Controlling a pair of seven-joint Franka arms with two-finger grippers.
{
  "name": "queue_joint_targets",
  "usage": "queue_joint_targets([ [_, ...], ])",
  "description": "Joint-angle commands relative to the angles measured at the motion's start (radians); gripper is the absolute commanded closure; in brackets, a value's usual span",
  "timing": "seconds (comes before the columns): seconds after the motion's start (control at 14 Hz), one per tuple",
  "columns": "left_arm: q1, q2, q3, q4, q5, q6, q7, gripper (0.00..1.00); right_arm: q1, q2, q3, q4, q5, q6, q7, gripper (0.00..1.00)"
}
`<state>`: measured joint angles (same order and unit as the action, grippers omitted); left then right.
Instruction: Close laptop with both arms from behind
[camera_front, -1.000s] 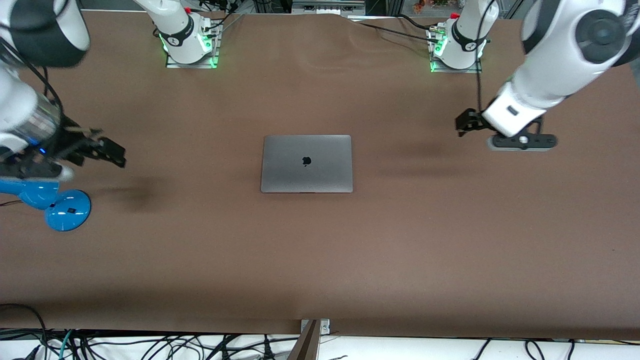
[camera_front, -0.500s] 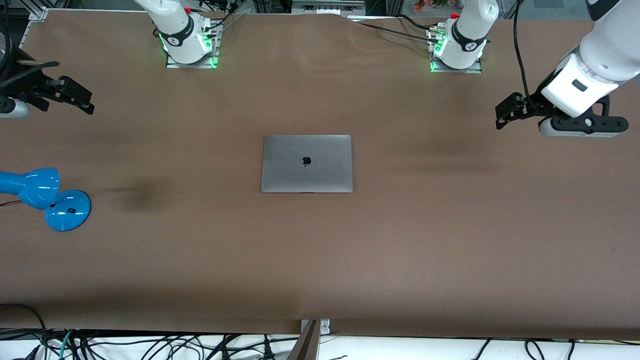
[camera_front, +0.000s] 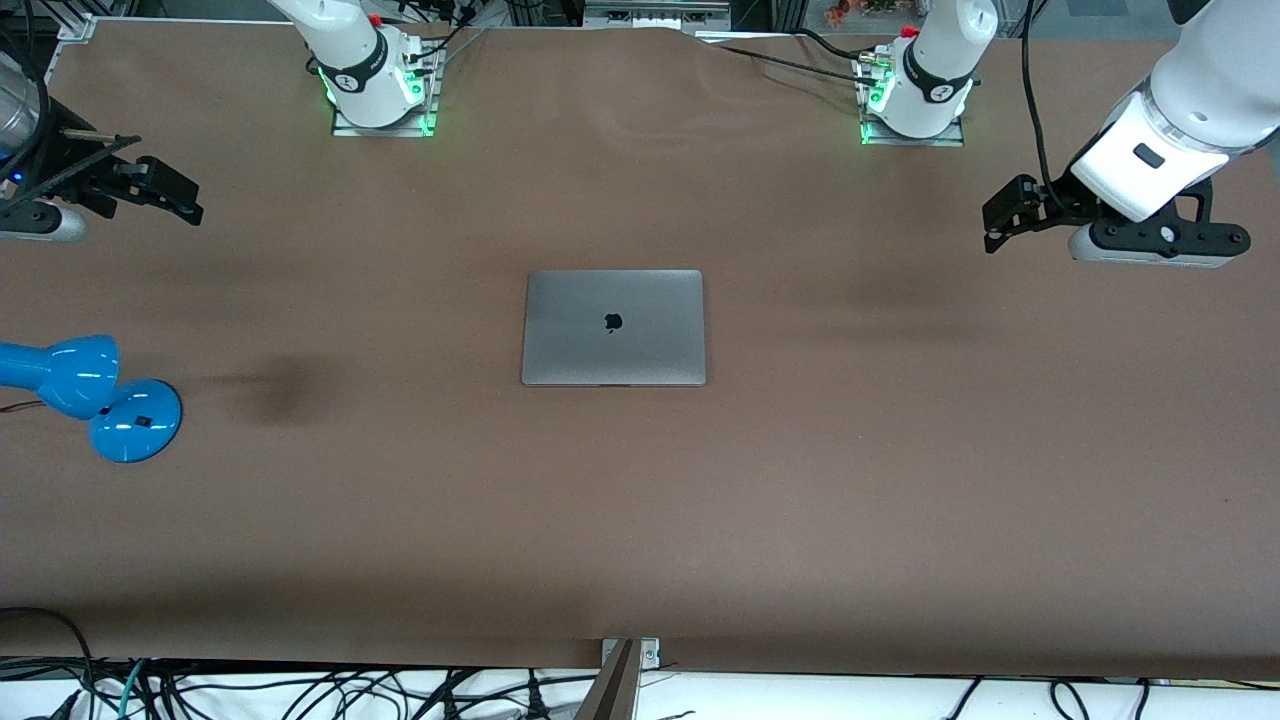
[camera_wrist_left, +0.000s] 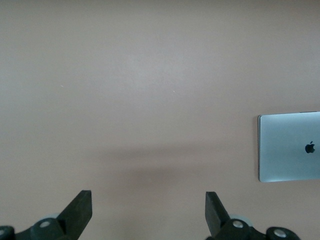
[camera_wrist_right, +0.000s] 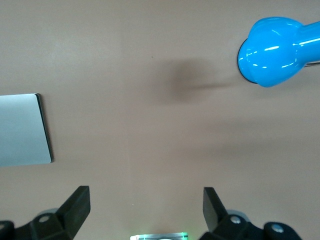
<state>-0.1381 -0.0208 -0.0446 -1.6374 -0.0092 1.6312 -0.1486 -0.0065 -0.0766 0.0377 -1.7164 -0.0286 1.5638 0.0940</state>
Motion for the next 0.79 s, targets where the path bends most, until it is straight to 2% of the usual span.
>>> queue_joint_targets([
  [0.0, -0.015, 0.019, 0.003, 0.056, 0.031, -0.019, 0.018, 0.00, -0.010, -0.015, 0.005, -0.017, 0.015, 0.015, -0.022, 0.00],
  [0.71, -0.017, 0.033, 0.009, 0.079, 0.032, -0.034, 0.024, 0.00, -0.009, -0.014, 0.008, -0.009, 0.016, 0.012, -0.020, 0.00],
])
